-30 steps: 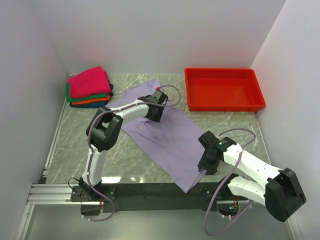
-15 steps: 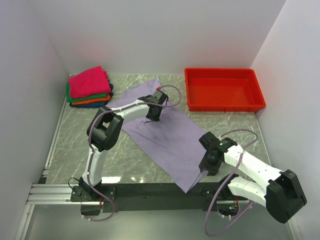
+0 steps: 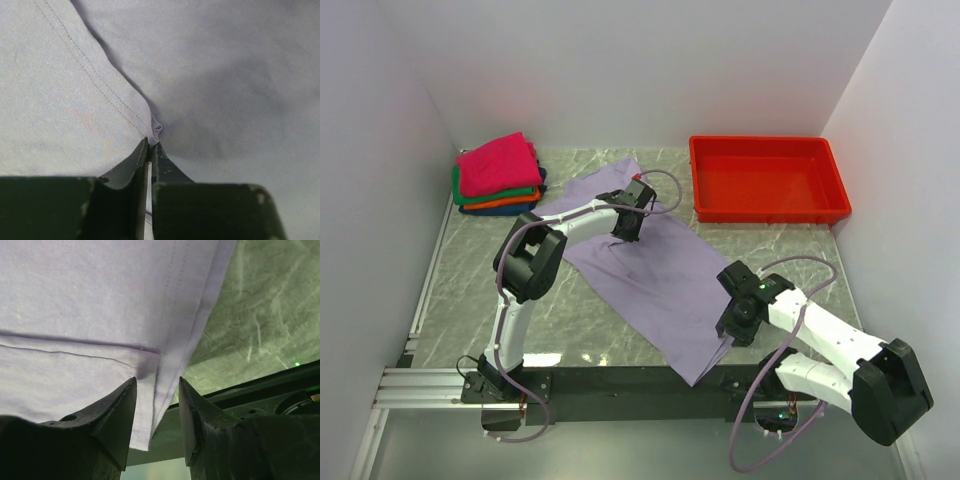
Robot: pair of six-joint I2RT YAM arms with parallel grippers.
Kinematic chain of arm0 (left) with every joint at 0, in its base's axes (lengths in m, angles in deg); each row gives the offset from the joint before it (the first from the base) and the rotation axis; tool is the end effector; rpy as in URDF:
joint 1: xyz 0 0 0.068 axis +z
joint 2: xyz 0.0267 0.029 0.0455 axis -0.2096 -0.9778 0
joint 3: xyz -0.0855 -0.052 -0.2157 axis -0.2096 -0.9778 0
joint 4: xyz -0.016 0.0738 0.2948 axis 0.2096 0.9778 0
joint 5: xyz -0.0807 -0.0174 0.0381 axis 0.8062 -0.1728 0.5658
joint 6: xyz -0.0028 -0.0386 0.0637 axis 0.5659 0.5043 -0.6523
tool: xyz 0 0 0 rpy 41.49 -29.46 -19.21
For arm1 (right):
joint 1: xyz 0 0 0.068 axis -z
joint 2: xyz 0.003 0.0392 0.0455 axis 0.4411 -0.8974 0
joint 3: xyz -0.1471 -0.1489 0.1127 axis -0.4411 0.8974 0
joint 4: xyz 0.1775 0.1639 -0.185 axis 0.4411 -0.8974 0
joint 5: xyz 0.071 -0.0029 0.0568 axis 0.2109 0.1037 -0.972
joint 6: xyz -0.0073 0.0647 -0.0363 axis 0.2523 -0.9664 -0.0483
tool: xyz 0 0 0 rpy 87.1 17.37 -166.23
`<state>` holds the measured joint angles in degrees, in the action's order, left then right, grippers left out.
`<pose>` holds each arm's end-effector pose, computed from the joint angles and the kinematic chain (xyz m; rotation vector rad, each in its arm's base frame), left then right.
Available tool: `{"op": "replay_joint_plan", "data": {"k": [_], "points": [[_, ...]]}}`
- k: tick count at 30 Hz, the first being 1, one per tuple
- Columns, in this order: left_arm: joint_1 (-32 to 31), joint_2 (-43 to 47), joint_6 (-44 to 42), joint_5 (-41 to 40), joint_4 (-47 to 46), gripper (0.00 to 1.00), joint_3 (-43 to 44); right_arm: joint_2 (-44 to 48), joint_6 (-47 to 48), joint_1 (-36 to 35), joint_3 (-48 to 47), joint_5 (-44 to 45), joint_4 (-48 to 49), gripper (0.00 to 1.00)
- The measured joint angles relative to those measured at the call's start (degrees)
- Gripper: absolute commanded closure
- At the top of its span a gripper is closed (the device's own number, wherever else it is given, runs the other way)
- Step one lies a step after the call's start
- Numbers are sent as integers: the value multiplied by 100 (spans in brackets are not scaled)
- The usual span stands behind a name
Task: Fold and stack the t-shirts
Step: Fold the tshirt
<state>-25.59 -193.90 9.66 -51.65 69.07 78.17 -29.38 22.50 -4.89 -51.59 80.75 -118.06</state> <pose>0.3956 -0.2865 0.0884 0.3693 2.5482 -0.0369 0.1778 0.1038 0.0896 0.8445 2.8941 0.1030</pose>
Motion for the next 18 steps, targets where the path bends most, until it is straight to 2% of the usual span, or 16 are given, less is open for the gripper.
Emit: {"op": "replay_joint_plan", "data": {"k": [12,18], "points": [[37,0,31,61,7,98,17,-369,44,0,0,0,350,55],[70,0,50,101,42,98,48,-470,96,0,0,46,505,62]]}}
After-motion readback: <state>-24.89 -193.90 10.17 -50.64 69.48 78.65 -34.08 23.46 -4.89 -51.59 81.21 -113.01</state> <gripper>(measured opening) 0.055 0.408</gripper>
